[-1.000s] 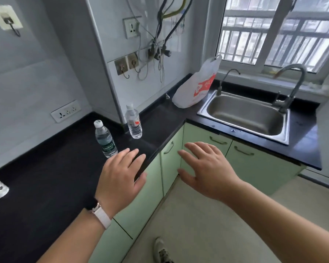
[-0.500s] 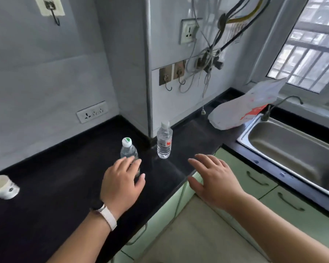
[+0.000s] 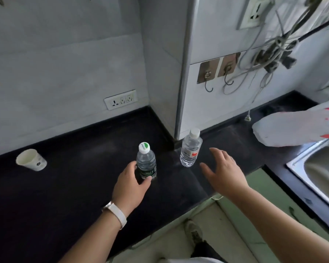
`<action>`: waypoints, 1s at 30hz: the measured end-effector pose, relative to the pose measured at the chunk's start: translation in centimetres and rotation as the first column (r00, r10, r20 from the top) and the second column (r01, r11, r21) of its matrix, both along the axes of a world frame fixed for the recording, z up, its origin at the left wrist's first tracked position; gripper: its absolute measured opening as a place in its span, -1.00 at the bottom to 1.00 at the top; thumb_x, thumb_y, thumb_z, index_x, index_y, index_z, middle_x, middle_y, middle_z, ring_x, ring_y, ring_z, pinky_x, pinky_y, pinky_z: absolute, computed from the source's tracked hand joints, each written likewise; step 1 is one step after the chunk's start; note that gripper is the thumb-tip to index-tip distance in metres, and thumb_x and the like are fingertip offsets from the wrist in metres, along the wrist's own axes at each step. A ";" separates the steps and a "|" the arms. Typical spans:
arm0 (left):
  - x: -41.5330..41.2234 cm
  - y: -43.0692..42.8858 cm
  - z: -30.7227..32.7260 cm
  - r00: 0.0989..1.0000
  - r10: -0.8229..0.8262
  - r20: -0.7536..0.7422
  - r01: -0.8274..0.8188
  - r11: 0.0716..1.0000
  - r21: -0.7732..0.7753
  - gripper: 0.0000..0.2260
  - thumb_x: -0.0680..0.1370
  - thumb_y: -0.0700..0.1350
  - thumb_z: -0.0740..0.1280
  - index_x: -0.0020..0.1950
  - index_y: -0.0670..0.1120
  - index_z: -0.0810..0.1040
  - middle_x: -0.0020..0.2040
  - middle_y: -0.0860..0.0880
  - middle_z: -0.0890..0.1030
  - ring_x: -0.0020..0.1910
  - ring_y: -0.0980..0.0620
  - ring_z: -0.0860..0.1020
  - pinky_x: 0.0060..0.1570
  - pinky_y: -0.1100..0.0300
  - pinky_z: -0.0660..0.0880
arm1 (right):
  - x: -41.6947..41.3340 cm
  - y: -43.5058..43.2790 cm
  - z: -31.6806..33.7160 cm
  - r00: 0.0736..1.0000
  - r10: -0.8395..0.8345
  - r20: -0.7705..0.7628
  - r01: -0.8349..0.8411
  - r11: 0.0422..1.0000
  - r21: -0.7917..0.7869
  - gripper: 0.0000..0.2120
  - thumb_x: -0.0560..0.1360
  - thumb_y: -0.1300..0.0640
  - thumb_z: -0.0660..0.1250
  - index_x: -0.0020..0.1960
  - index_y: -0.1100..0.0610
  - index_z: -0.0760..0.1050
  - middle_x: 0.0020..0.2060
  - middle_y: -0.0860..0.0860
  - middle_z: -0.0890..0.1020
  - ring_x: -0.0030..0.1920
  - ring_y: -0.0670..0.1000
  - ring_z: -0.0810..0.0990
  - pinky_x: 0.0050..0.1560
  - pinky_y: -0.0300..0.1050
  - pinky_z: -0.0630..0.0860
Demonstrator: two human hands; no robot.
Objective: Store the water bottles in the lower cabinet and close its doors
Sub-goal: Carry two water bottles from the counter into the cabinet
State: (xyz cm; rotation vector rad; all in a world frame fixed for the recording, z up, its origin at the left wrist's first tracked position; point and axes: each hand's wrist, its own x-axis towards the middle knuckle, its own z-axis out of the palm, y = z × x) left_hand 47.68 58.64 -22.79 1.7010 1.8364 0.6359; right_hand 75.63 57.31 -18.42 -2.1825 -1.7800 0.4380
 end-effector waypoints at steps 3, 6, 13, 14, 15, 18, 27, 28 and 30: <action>1.4 0.9 -0.9 0.979 0.155 0.132 -0.141 0.983 -0.114 -0.36 0.47 0.05 0.51 0.47 0.01 0.33 0.30 0.09 0.50 0.29 0.09 0.48 0.11 0.20 0.37 | 1.8 2.7 -1.4 0.981 -0.009 -0.194 0.004 1.000 -0.026 -0.23 0.44 -0.27 0.31 0.53 -0.03 0.13 0.43 -0.04 0.36 0.39 0.01 0.38 0.27 0.06 0.44; 3.0 1.8 -1.6 0.946 0.278 0.167 -0.254 0.955 -0.151 -0.36 0.44 0.01 0.55 0.45 -0.01 0.36 0.29 0.05 0.54 0.26 0.06 0.52 0.13 0.19 0.41 | 3.7 5.5 -2.7 0.945 0.053 -0.324 -0.076 0.995 -0.059 -0.15 0.42 -0.23 0.41 0.55 -0.04 0.08 0.43 -0.04 0.36 0.38 -0.04 0.39 0.28 0.02 0.45; 5.7 2.9 -2.3 0.800 0.500 0.332 -0.464 0.866 -0.185 -0.51 0.42 -0.10 0.58 0.25 0.11 0.44 0.14 0.09 0.64 0.14 0.15 0.61 0.26 0.03 0.53 | 6.2 10.7 -5.1 0.839 0.299 -0.454 -0.398 0.907 -0.136 -0.07 0.34 -0.20 0.52 0.55 -0.05 0.12 0.44 -0.10 0.37 0.40 -0.10 0.37 0.38 -0.08 0.37; 5.9 3.0 -2.6 0.785 0.520 0.336 -0.485 0.854 -0.190 -0.49 0.41 -0.08 0.59 0.27 0.10 0.45 0.15 0.08 0.64 0.15 0.14 0.62 0.26 0.02 0.53 | 6.3 11.4 -5.3 0.821 0.324 -0.471 -0.430 0.892 -0.136 -0.07 0.33 -0.21 0.52 0.54 -0.05 0.13 0.43 -0.12 0.38 0.39 -0.10 0.38 0.37 -0.08 0.37; 6.1 3.1 -2.7 0.775 0.535 0.335 -0.501 0.845 -0.190 -0.47 0.40 -0.07 0.59 0.29 0.08 0.45 0.16 0.08 0.64 0.16 0.13 0.61 0.26 0.02 0.53 | 6.3 11.9 -5.5 0.800 0.344 -0.492 -0.459 0.879 -0.132 -0.10 0.32 -0.19 0.53 0.52 -0.06 0.16 0.40 -0.15 0.40 0.36 -0.12 0.40 0.35 -0.11 0.38; 6.7 3.3 -2.9 0.746 0.575 0.336 -0.550 0.817 -0.175 -0.43 0.40 -0.09 0.59 0.34 0.04 0.44 0.17 0.10 0.62 0.15 0.15 0.59 0.24 0.08 0.53 | 5.9 12.8 -5.9 0.741 0.392 -0.545 -0.529 0.841 -0.114 -0.23 0.35 -0.04 0.57 0.44 -0.14 0.24 0.25 -0.25 0.46 0.20 -0.24 0.45 0.22 -0.29 0.38; 8.0 3.5 -2.6 0.671 0.670 0.318 -0.660 0.735 -0.157 -0.48 0.35 -0.07 0.62 0.23 0.08 0.50 0.11 0.11 0.64 0.09 0.13 0.62 0.14 0.10 0.56 | 4.9 14.5 -6.6 0.686 0.432 -0.586 -0.606 0.784 -0.132 -0.19 0.36 0.02 0.58 0.46 -0.10 0.20 0.23 -0.20 0.46 0.18 -0.15 0.47 0.19 -0.21 0.46; 8.0 3.6 -2.4 0.668 0.672 0.318 -0.663 0.732 -0.156 -0.49 0.35 -0.06 0.62 0.22 0.09 0.50 0.10 0.12 0.64 0.09 0.13 0.62 0.14 0.10 0.57 | 4.7 14.6 -6.6 0.680 0.448 -0.581 -0.620 0.774 -0.128 -0.18 0.36 0.02 0.58 0.46 -0.09 0.20 0.23 -0.21 0.45 0.19 -0.15 0.46 0.21 -0.18 0.46; 8.2 3.6 -2.1 0.667 0.674 0.318 -0.666 0.730 -0.151 -0.51 0.35 -0.06 0.62 0.20 0.09 0.51 0.07 0.13 0.65 0.06 0.16 0.62 0.13 0.09 0.58 | 4.3 14.9 -6.8 0.677 0.470 -0.567 -0.631 0.767 -0.118 -0.20 0.36 0.01 0.58 0.46 -0.08 0.21 0.21 -0.21 0.44 0.18 -0.13 0.46 0.21 -0.13 0.48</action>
